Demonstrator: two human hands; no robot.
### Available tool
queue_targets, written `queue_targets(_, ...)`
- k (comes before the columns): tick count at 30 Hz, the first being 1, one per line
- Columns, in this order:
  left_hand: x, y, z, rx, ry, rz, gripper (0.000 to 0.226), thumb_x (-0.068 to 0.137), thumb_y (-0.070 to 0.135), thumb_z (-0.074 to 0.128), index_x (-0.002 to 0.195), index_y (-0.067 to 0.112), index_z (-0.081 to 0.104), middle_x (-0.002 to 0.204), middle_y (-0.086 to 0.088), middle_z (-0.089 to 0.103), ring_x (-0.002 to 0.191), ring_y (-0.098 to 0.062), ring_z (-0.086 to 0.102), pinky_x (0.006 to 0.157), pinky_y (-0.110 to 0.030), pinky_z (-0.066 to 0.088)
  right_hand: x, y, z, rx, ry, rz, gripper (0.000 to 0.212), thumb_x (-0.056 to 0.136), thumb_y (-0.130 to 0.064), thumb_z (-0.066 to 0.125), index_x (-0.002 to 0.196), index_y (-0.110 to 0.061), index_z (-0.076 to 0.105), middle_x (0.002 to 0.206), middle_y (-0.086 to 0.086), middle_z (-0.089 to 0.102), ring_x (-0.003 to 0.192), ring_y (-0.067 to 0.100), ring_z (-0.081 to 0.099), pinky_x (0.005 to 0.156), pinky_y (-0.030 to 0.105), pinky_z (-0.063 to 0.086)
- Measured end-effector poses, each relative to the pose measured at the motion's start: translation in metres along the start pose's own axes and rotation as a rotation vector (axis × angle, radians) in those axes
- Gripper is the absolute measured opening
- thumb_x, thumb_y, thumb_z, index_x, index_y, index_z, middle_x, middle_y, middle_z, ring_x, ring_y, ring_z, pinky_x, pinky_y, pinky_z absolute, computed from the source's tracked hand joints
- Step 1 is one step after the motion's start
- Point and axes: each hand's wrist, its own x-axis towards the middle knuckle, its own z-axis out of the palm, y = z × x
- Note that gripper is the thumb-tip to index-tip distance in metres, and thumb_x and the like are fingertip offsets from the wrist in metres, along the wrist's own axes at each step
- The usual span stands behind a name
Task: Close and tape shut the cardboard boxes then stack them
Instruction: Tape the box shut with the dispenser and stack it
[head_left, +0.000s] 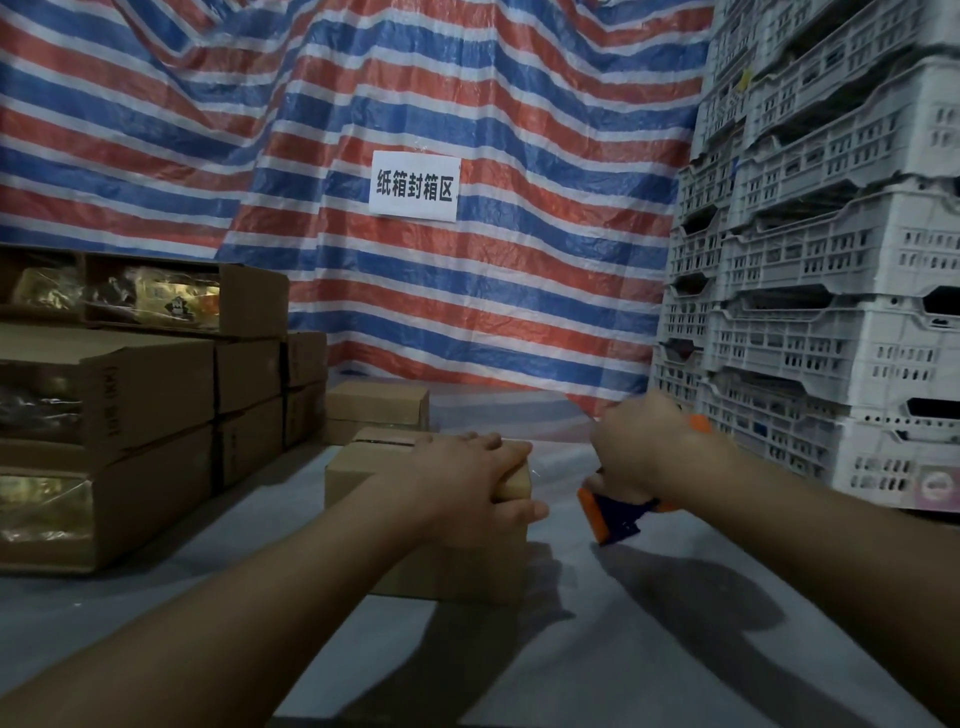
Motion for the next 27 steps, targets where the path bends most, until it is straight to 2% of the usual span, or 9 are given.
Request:
queue_targets(4, 0.001, 0.000, 0.001, 0.021, 0.016, 0.018, 0.070, 0.090, 0.073, 0.034, 0.151, 0.043, 0.016, 0.160, 0.003, 0.023, 0.144, -0.025, 0.027, 0.112, -0.052, 0.025, -0.017, -0.007, 0.047, 0.207, 0.192, 0.189, 0.061, 0.096, -0.073, 0.030, 0.064, -0.023, 0.044, 0.062, -0.005, 0.042, 0.053, 0.013, 0.040, 0.050, 0.027, 0.031)
queue_targets(9, 0.001, 0.001, 0.000, 0.026, 0.000, 0.019, 0.069, 0.091, 0.072, 0.034, 0.151, 0.042, 0.019, 0.160, 0.003, 0.024, 0.144, -0.025, 0.027, 0.112, -0.052, 0.025, -0.031, -0.036, 0.080, 0.378, 0.177, 0.334, 0.062, 0.095, -0.074, 0.030, 0.062, -0.023, 0.040, 0.059, -0.006, 0.041, 0.049, 0.011, 0.038, 0.045, 0.028, 0.026)
queue_targets(13, 0.000, 0.002, -0.003, 0.016, -0.006, 0.012, 0.068, 0.091, 0.072, 0.035, 0.151, 0.042, 0.020, 0.159, 0.003, 0.024, 0.143, -0.025, 0.028, 0.112, -0.052, 0.026, -0.040, -0.045, 0.082, 0.398, 0.142, 0.349, 0.062, 0.094, -0.075, 0.029, 0.064, -0.023, 0.044, 0.066, -0.005, 0.048, 0.062, 0.016, 0.053, 0.053, 0.029, 0.036)
queue_targets(15, -0.001, 0.003, -0.004, 0.012, -0.008, 0.011, 0.068, 0.091, 0.071, 0.035, 0.151, 0.042, 0.020, 0.159, 0.003, 0.024, 0.144, -0.026, 0.027, 0.112, -0.052, 0.025, -0.042, -0.042, 0.075, 0.370, 0.110, 0.300, 0.061, 0.096, -0.072, 0.027, 0.076, -0.023, 0.056, 0.079, -0.002, 0.059, 0.071, 0.018, 0.059, 0.058, 0.030, 0.038)
queue_targets(17, -0.003, 0.004, -0.004, 0.008, -0.004, 0.012, 0.068, 0.092, 0.071, 0.035, 0.151, 0.042, 0.020, 0.159, 0.003, 0.024, 0.144, -0.026, 0.027, 0.112, -0.052, 0.025, -0.041, -0.036, 0.064, 0.384, 0.153, 0.212, 0.049, 0.103, -0.059, 0.025, 0.121, -0.029, 0.059, 0.096, 0.003, 0.062, 0.083, 0.022, 0.061, 0.055, 0.034, 0.036)
queue_targets(19, -0.003, 0.005, -0.005, 0.010, -0.005, 0.012, 0.067, 0.092, 0.070, 0.036, 0.151, 0.041, 0.020, 0.159, 0.002, 0.025, 0.144, -0.026, 0.027, 0.112, -0.051, 0.026, -0.038, -0.030, 0.044, 0.691, 0.258, 0.223, 0.045, 0.106, -0.047, 0.024, 0.142, -0.027, 0.043, 0.105, 0.007, 0.060, 0.090, 0.026, 0.060, 0.060, 0.035, 0.041)
queue_targets(21, -0.004, 0.006, -0.006, 0.025, -0.011, 0.010, 0.067, 0.093, 0.069, 0.036, 0.151, 0.040, 0.020, 0.160, 0.002, 0.024, 0.144, -0.027, 0.027, 0.112, -0.051, 0.026, -0.035, -0.032, 0.017, 1.216, 0.299, 0.277, 0.045, 0.107, -0.044, 0.025, 0.127, -0.016, 0.054, 0.116, 0.010, 0.062, 0.102, 0.026, 0.059, 0.081, 0.035, 0.045)
queue_targets(23, -0.004, 0.008, -0.008, 0.032, -0.016, 0.009, 0.066, 0.093, 0.068, 0.036, 0.151, 0.040, 0.020, 0.160, 0.001, 0.025, 0.144, -0.026, 0.027, 0.112, -0.051, 0.026, -0.023, -0.039, -0.005, 1.655, 0.265, 0.266, 0.036, 0.108, -0.038, 0.028, 0.123, -0.017, 0.053, 0.124, 0.007, 0.058, 0.108, 0.021, 0.054, 0.092, 0.035, 0.040)
queue_targets(27, -0.005, 0.010, -0.010, 0.043, -0.037, -0.002, 0.067, 0.094, 0.067, 0.035, 0.153, 0.039, 0.019, 0.160, 0.000, 0.024, 0.145, -0.027, 0.025, 0.113, -0.053, 0.024, -0.001, -0.061, -0.035, 2.190, 0.186, 0.318, 0.047, 0.108, -0.044, 0.033, 0.148, -0.022, 0.040, 0.150, 0.003, 0.044, 0.132, 0.022, 0.042, 0.097, 0.035, 0.030)
